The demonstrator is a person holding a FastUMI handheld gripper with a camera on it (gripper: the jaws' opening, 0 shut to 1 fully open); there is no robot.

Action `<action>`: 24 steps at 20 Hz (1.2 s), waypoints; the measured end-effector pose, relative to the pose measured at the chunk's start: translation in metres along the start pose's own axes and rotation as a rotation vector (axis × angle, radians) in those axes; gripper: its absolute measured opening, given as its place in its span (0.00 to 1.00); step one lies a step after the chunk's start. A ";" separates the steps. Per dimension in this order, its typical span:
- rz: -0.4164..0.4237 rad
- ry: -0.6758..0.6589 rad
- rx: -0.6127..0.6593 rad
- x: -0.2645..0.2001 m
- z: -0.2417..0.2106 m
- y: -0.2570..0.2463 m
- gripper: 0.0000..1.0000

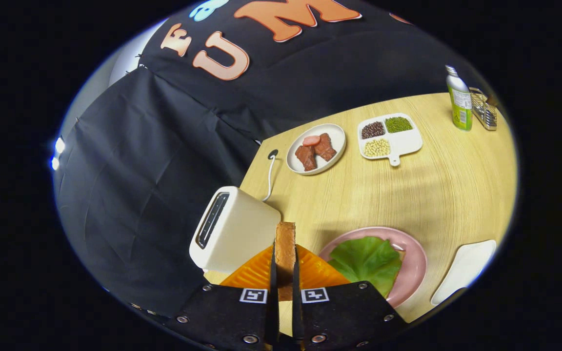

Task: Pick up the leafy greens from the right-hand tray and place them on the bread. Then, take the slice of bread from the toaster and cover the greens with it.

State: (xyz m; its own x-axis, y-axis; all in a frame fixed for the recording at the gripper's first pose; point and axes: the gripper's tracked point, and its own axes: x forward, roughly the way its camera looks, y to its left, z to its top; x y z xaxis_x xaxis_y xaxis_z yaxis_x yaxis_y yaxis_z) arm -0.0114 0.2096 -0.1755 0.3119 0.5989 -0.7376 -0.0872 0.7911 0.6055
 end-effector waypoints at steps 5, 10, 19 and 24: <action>0.001 0.009 0.028 -0.003 -0.009 -0.023 0.11; -0.004 0.018 0.039 -0.008 -0.021 -0.044 0.11; -0.044 0.048 0.063 0.002 -0.042 -0.087 0.11; -0.062 0.044 0.069 0.002 -0.051 -0.106 0.11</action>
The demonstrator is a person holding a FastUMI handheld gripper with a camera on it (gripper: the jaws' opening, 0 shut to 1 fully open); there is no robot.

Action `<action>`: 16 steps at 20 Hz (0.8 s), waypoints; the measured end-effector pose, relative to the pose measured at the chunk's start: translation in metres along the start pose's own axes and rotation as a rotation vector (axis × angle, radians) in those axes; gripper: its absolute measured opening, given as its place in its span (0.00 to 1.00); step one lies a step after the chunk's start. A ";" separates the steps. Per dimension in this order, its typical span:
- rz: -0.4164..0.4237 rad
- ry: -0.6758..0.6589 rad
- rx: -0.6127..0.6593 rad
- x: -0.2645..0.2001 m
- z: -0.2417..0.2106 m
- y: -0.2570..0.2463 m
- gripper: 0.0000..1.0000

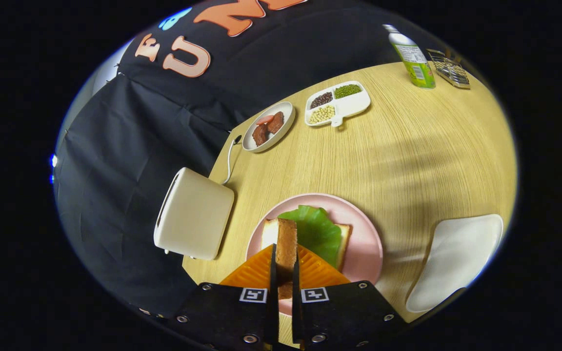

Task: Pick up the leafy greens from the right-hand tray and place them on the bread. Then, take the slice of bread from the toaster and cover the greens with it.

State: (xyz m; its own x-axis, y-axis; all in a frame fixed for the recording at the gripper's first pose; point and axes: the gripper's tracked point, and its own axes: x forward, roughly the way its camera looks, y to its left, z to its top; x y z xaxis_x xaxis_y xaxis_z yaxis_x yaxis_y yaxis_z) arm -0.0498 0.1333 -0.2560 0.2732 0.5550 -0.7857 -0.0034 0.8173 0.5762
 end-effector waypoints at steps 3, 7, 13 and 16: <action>-0.014 -0.007 -0.012 0.000 -0.004 -0.008 0.11; -0.042 -0.024 -0.063 0.003 -0.005 -0.016 0.14; -0.112 -0.041 -0.099 0.005 -0.007 -0.034 0.28; -0.133 -0.067 -0.132 0.002 -0.003 -0.035 0.42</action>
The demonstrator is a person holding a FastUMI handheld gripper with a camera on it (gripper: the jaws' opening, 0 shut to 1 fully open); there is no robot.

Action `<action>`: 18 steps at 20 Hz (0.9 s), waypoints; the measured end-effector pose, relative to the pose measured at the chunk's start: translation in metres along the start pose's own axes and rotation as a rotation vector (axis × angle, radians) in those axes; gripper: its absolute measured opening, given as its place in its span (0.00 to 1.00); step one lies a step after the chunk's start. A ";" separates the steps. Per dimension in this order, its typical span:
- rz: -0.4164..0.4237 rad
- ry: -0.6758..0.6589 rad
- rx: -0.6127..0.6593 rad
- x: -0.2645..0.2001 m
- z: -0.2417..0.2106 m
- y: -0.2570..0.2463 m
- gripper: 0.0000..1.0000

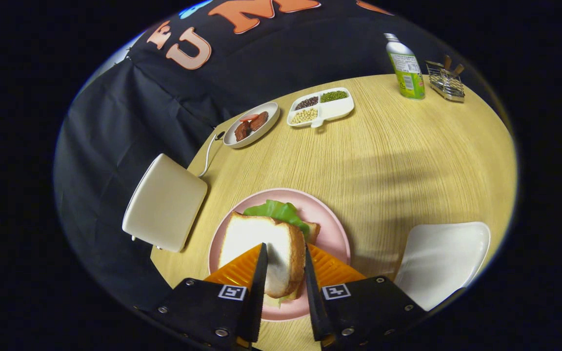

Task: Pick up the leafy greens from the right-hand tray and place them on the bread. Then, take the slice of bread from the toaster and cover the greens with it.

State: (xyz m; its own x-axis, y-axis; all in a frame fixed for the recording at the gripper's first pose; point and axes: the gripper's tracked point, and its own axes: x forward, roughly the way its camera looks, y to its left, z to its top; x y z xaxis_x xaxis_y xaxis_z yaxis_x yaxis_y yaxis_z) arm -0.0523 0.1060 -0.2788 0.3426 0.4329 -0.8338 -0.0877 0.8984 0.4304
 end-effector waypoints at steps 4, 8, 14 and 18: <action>-0.003 -0.064 -0.074 -0.005 0.009 0.001 0.61; 0.003 -0.247 -0.148 -0.024 0.043 0.014 0.88; -0.086 -0.529 -0.273 -0.073 0.091 0.024 0.98; -0.146 -0.667 -0.345 -0.103 0.112 0.034 0.98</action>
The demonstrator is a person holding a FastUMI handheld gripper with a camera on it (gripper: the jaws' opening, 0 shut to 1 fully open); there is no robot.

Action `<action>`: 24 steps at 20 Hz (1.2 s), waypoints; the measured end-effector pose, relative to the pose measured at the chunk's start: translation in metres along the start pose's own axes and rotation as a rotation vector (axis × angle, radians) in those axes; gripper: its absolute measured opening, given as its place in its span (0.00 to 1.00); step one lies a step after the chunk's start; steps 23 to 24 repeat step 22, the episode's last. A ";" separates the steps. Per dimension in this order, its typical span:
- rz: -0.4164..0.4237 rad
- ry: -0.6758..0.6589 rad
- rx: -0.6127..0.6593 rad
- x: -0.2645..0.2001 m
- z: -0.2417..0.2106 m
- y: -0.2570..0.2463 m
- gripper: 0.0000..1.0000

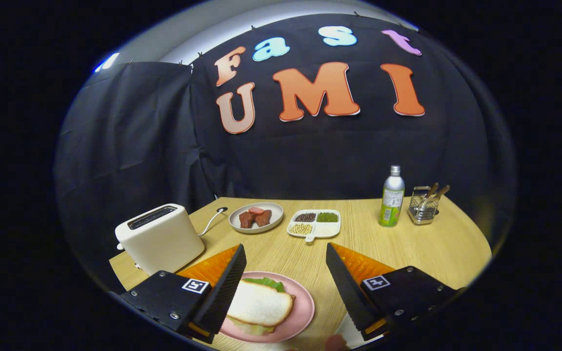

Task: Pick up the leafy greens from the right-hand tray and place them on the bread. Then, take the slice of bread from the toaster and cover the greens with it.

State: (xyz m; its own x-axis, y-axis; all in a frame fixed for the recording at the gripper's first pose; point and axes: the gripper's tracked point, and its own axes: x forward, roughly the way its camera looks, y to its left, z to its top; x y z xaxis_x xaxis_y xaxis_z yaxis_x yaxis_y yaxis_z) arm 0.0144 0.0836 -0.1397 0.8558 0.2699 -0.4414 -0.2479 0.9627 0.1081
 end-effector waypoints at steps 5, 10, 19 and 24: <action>-0.064 -0.158 -0.028 -0.013 0.045 -0.003 0.99; -0.127 -0.272 -0.055 -0.031 0.076 -0.008 0.98; -0.154 -0.347 -0.022 -0.043 0.092 -0.013 0.98; -0.179 -0.358 -0.046 -0.044 0.093 -0.017 0.98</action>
